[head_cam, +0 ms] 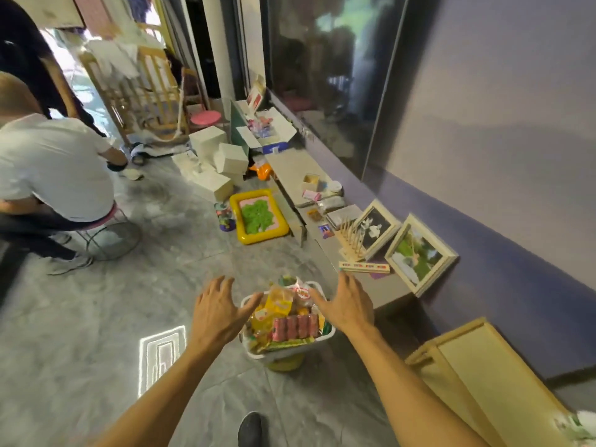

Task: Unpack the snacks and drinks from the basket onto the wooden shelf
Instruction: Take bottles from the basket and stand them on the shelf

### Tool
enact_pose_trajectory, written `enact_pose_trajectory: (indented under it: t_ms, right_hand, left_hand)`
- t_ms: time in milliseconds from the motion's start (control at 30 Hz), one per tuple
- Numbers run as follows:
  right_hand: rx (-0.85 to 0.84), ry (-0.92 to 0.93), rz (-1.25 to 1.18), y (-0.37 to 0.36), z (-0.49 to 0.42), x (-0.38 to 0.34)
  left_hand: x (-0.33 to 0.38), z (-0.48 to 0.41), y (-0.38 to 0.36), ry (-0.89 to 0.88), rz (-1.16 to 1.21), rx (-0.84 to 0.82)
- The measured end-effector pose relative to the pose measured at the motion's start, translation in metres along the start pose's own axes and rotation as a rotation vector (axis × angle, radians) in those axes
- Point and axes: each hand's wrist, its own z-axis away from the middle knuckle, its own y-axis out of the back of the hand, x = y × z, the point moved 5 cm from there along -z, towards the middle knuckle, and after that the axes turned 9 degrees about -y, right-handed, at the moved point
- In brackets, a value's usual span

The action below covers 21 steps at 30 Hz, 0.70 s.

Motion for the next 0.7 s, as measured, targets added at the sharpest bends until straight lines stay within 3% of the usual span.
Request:
enact_pose_trajectory:
  t_ms: [367, 700]
  right_hand:
    - [-0.236, 0.07, 0.105, -0.156, -0.076, -0.097]
    - [-0.487, 0.304, 0.315, -0.362, -0.095, -0.094]
  left_hand:
    - [-0.129, -0.065, -0.098, 0.161, 0.023, -0.216]
    - [-0.19, -0.064, -0.26, 0.238, 0.017, -0.457]
